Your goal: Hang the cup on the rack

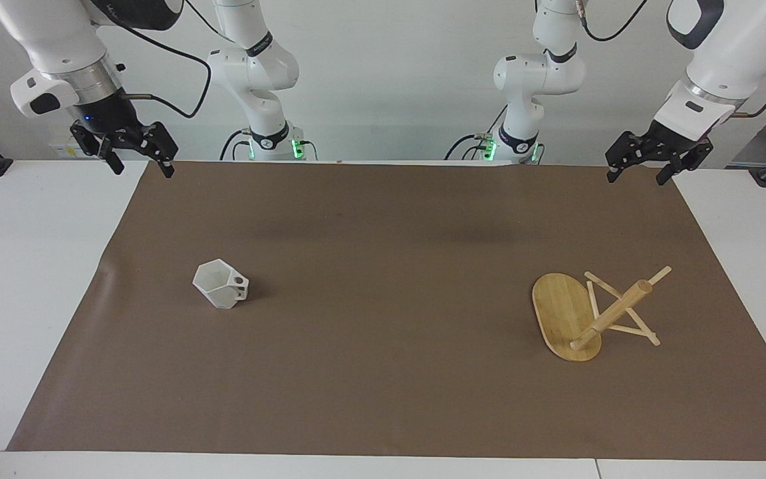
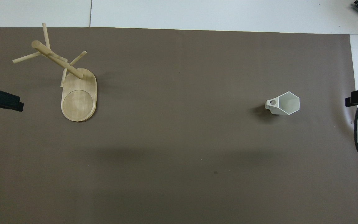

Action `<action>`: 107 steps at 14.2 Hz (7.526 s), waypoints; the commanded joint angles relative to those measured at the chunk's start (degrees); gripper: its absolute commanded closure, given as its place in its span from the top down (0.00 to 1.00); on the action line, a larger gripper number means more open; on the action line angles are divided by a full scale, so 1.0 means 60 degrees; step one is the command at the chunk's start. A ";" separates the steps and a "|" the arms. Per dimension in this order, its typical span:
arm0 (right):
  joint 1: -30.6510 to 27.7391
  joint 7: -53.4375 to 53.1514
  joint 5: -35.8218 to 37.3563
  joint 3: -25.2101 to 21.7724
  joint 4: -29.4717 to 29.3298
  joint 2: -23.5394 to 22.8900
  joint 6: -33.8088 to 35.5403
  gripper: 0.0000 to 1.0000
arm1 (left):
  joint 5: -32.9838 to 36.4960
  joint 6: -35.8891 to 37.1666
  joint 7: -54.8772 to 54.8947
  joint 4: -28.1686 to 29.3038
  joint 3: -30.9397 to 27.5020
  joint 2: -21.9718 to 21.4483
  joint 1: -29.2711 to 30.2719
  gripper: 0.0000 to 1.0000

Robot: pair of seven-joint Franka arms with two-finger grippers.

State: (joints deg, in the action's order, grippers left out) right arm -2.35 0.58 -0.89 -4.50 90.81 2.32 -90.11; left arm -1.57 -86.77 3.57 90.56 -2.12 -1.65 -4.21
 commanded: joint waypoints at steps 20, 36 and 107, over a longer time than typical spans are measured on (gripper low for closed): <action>0.0040 0.0093 0.0046 0.0370 0.3468 -0.0164 -0.5267 1.00 | 0.0116 0.0107 -0.0082 0.0097 0.0060 -0.0077 0.0072 1.00; 0.0040 0.0811 0.0046 0.0429 0.4025 -0.2143 -0.7612 1.00 | 0.0116 0.0107 -0.0082 0.0097 0.0060 -0.0077 0.0072 1.00; 0.0084 -0.0289 -0.8464 0.6888 0.2018 -0.1690 -0.8739 0.00 | -0.2443 -0.0346 -0.7164 0.0200 0.0089 0.0084 0.0057 1.00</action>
State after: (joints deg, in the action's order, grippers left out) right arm -1.09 -4.13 -49.53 35.15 102.86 -7.53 -140.14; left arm -12.30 -86.72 -31.48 90.78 -1.74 -1.12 -4.04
